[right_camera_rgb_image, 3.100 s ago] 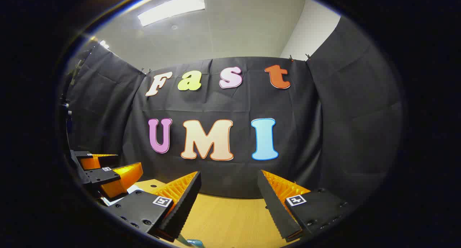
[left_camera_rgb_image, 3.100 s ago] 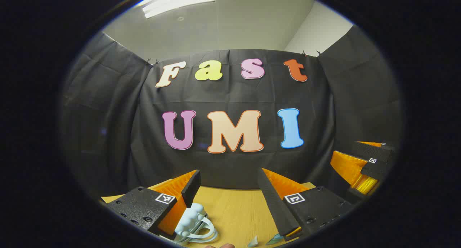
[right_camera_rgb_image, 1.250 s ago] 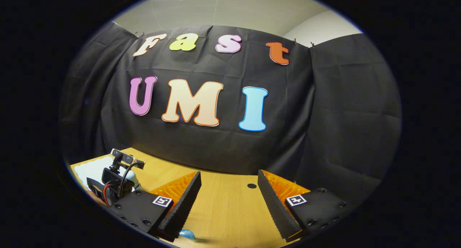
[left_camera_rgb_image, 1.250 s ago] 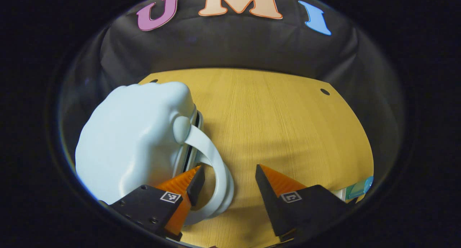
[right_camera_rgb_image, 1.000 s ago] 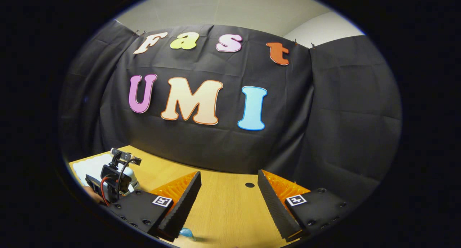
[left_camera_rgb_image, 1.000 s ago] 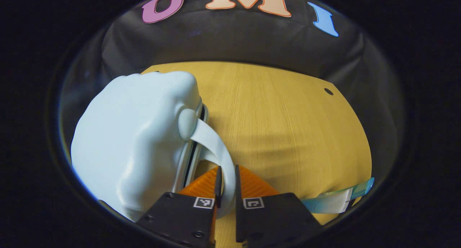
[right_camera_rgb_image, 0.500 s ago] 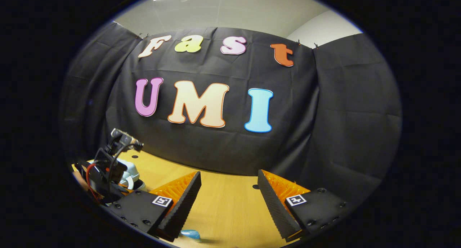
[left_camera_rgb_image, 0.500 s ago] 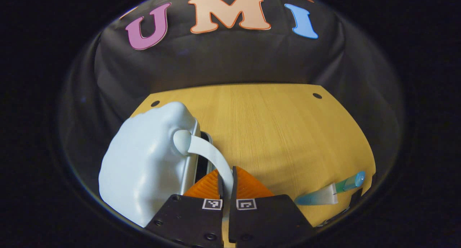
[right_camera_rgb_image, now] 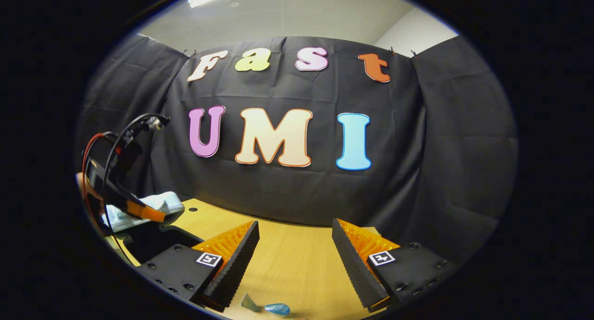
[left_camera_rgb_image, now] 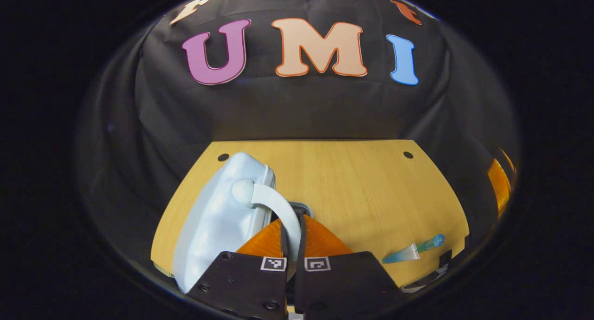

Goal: First open the suitcase, pack the skin care products into it, and then close the suitcase.

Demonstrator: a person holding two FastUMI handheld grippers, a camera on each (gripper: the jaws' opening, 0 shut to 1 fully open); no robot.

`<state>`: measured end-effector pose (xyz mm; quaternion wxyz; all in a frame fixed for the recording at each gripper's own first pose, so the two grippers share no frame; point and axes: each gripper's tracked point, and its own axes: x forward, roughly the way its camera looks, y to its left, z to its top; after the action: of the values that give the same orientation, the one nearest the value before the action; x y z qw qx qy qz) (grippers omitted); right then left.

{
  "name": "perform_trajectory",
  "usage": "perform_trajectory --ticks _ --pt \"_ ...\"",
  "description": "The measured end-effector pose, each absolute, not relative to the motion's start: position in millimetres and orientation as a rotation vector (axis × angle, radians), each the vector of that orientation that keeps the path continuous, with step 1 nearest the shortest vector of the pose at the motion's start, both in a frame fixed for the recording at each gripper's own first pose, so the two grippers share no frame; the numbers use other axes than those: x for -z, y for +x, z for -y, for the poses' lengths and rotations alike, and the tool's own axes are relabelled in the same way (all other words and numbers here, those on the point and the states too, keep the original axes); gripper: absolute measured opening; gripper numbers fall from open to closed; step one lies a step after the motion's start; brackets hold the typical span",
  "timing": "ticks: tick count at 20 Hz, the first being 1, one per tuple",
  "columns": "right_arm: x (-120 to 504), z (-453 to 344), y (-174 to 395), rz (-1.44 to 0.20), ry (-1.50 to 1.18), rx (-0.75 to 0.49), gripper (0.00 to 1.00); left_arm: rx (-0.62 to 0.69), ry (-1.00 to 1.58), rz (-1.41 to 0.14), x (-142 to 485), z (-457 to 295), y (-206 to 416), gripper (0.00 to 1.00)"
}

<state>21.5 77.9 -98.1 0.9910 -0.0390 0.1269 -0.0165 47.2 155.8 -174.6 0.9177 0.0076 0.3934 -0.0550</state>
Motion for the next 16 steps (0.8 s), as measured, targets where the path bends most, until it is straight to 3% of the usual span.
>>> perform_trajectory --ticks 16 --pt "106 -156 34 -0.246 -0.069 0.039 0.99 -0.018 0.084 -0.704 135 -347 77 0.0"
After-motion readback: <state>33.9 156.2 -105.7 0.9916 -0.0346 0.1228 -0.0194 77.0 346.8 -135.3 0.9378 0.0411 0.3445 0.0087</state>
